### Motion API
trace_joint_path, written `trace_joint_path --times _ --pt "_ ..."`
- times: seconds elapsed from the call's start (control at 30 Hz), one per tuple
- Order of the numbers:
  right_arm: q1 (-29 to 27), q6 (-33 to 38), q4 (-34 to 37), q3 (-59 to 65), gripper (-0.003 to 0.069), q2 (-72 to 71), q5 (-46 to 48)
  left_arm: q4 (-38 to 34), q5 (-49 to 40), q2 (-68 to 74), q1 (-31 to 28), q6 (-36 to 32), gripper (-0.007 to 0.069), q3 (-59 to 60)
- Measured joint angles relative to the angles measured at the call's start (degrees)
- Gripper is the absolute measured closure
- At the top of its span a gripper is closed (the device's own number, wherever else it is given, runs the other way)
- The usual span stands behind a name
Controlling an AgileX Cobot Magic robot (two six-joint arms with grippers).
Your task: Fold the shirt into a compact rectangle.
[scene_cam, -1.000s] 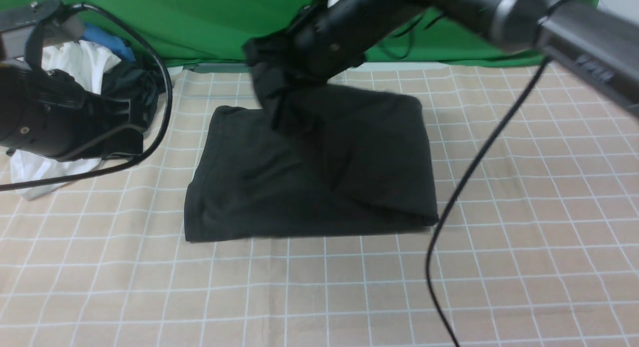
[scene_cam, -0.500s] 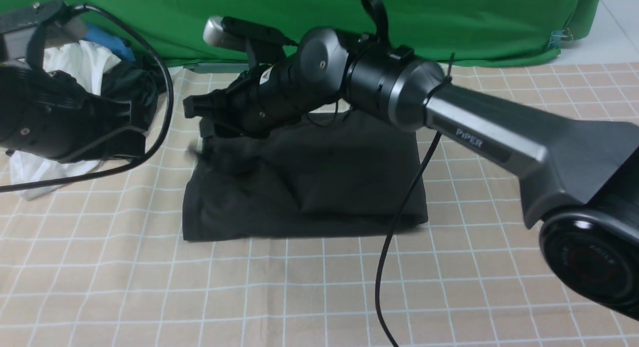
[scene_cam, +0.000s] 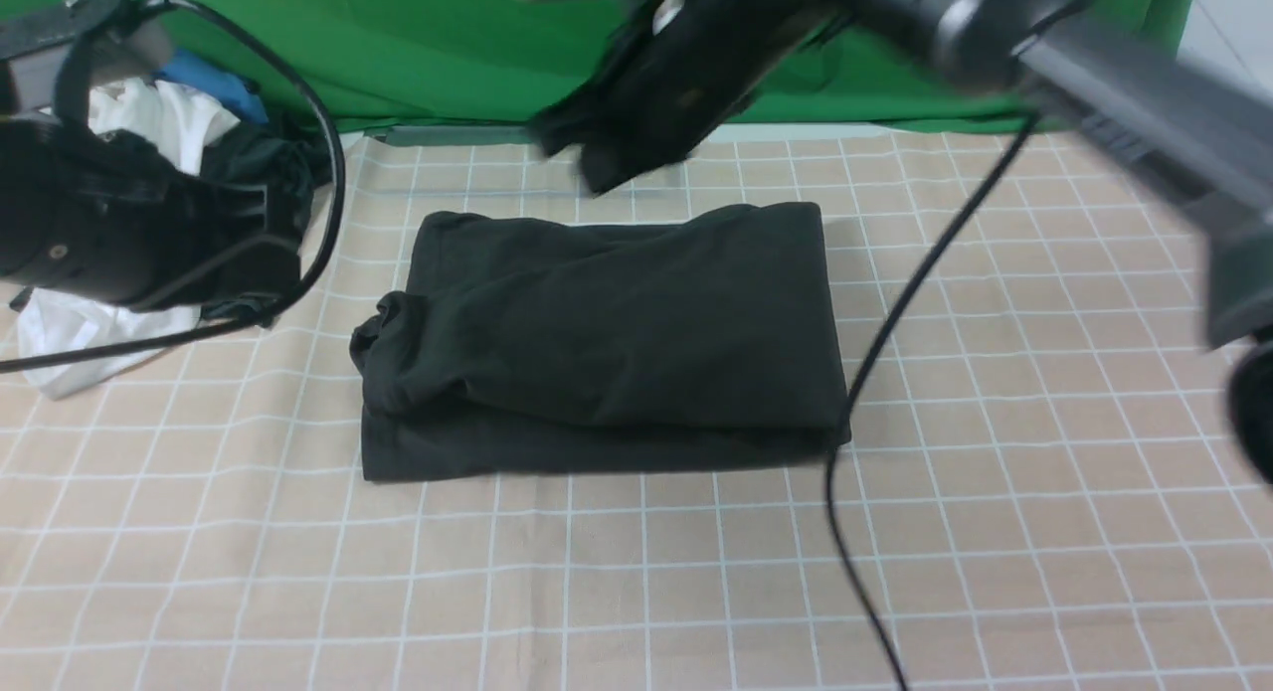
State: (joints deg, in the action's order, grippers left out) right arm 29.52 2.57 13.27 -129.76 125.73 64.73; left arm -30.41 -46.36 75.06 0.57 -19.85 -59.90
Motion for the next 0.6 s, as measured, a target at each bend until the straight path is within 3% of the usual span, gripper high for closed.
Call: trace_joint_path --times 0.13,0.27,0.43,0.6 --pt "-3.93 1.64 -1.98 4.12 0.0622 -5.24 3.78 -6.14 0.07 4.69 0.87 -4.19 0.0606 -3.76" --pt "-4.87 2.13 -2.32 12.63 0.0622 -9.44 4.60 -6.94 0.54 12.23 4.88 -5.00 0.0606 -8.60" --pt "-4.62 2.13 1.35 22.58 0.0622 -9.49 1.54 -4.10 3.40 23.07 10.53 -2.47 0.0606 -13.18" --pt "-4.04 2.13 2.48 26.54 0.0622 -6.52 -3.04 -0.24 3.61 31.67 10.86 1.30 0.0606 -13.75"
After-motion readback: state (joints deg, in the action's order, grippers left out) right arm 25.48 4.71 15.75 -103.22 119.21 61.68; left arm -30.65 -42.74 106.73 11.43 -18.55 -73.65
